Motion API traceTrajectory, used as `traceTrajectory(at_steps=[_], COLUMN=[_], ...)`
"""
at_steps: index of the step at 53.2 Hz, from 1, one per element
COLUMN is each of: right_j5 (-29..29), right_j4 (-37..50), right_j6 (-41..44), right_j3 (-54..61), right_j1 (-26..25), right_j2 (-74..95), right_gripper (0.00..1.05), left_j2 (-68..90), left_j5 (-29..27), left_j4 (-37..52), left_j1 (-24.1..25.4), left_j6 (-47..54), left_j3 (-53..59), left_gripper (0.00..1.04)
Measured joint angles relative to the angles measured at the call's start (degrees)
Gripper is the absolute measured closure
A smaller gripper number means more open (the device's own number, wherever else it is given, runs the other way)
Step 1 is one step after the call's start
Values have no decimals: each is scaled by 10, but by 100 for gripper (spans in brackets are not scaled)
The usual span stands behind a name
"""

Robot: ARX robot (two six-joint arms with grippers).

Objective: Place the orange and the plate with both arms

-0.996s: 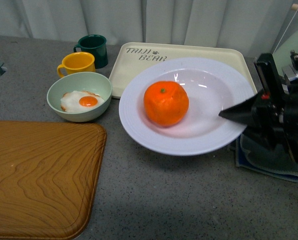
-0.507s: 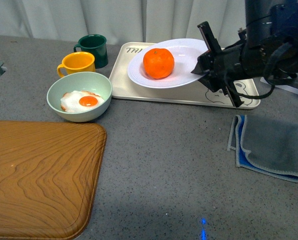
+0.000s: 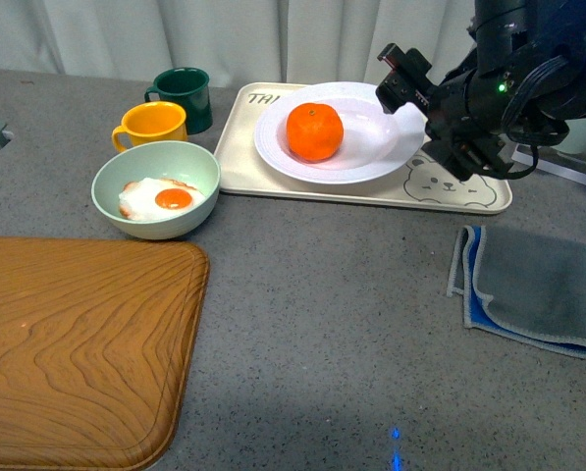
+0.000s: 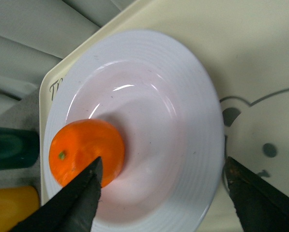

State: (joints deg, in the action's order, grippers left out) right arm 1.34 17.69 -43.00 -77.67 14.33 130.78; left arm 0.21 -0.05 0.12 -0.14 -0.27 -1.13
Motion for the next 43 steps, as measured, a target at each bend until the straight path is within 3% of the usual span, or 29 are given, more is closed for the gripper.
traceTrajectory(at_steps=[4, 7, 11, 13, 20, 26, 35, 37, 43], right_j5=[-16, -31, -122, -141, -134, -117, -95, -91, -79], right_j4=[45, 81, 256, 324, 493, 492, 497, 497, 497], right_j6=[81, 121, 236, 274, 389, 417, 424, 428, 428], right_j3=[44, 68, 147, 189, 347, 444, 530, 545, 586], right_j1=[3, 6, 9, 8, -17, -43, -62, -65, -74], right_j2=[-47, -66, -100, -120, -218, -300, -381, -395, -439], right_gripper=[13, 9, 20, 25, 50, 73, 100, 104, 104], left_j2=[0, 0, 0, 0, 0, 0, 0, 0, 0], left_j5=[0, 0, 0, 0, 0, 0, 0, 0, 0], left_j4=[0, 0, 0, 0, 0, 0, 0, 0, 0], left_j1=[0, 0, 0, 0, 0, 0, 0, 0, 0], left_j6=[0, 0, 0, 0, 0, 0, 0, 0, 0], left_j3=[0, 0, 0, 0, 0, 0, 0, 0, 0], left_gripper=[7, 7, 7, 7, 7, 7, 7, 7, 7])
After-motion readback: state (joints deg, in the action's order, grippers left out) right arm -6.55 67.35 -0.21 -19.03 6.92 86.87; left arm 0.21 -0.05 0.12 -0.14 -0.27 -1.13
